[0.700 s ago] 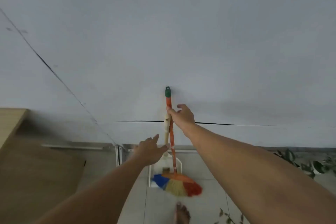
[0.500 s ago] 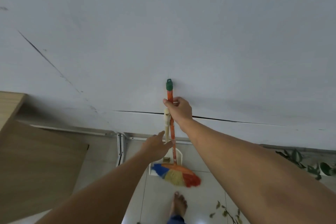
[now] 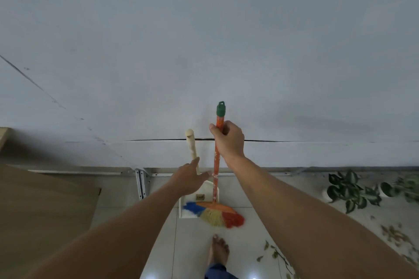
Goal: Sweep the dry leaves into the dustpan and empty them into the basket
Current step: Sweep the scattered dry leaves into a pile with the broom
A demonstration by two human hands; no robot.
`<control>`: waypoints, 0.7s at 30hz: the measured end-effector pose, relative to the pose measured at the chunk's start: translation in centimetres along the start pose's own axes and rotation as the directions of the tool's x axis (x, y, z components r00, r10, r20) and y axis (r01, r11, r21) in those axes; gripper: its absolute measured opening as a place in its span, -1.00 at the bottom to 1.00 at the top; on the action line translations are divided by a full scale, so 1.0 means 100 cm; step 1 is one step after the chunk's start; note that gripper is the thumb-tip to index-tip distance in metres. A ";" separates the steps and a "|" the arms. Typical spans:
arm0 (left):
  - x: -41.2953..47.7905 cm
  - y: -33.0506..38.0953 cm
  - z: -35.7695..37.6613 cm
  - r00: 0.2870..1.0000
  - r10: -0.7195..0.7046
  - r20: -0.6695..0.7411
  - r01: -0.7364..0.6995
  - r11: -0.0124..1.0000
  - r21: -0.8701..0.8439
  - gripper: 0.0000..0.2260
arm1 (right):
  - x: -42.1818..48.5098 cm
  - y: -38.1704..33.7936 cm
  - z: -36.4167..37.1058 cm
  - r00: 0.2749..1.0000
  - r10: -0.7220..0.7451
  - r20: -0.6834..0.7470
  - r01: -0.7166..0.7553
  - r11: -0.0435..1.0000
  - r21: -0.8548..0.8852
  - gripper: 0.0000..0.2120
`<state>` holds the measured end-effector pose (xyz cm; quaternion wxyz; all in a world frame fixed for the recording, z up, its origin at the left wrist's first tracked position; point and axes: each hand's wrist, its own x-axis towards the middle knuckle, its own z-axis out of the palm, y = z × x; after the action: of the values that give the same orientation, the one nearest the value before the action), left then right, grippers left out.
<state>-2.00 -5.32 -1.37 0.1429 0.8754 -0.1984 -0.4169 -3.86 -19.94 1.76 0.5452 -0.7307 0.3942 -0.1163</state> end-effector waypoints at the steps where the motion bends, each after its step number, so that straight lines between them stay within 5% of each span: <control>1: -0.004 0.002 0.004 1.000 0.015 0.003 -0.015 1.000 0.009 -0.28 | -0.007 0.001 -0.008 0.999 0.002 -0.034 0.000 0.999 0.049 -0.66; 11: -0.076 0.034 0.060 0.963 0.263 0.064 -0.269 0.957 0.113 -0.28 | -0.124 0.017 -0.079 0.926 0.102 -0.364 0.044 0.927 0.372 -0.48; 17: -0.129 0.050 0.118 0.887 0.461 0.034 -0.461 0.874 0.153 -0.31 | -0.221 0.026 -0.127 0.779 0.146 -0.610 0.202 0.862 0.464 -0.54; 21: -0.172 0.081 0.168 0.789 0.612 0.057 -0.613 0.776 0.149 -0.52 | -0.280 0.031 -0.170 0.666 0.229 -0.710 0.271 0.813 0.516 -0.59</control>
<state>-26.90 -5.82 3.28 0.1994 0.7709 -0.5052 -0.3329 -33.99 -12.58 12.74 0.5295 -0.4191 0.5174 -0.5257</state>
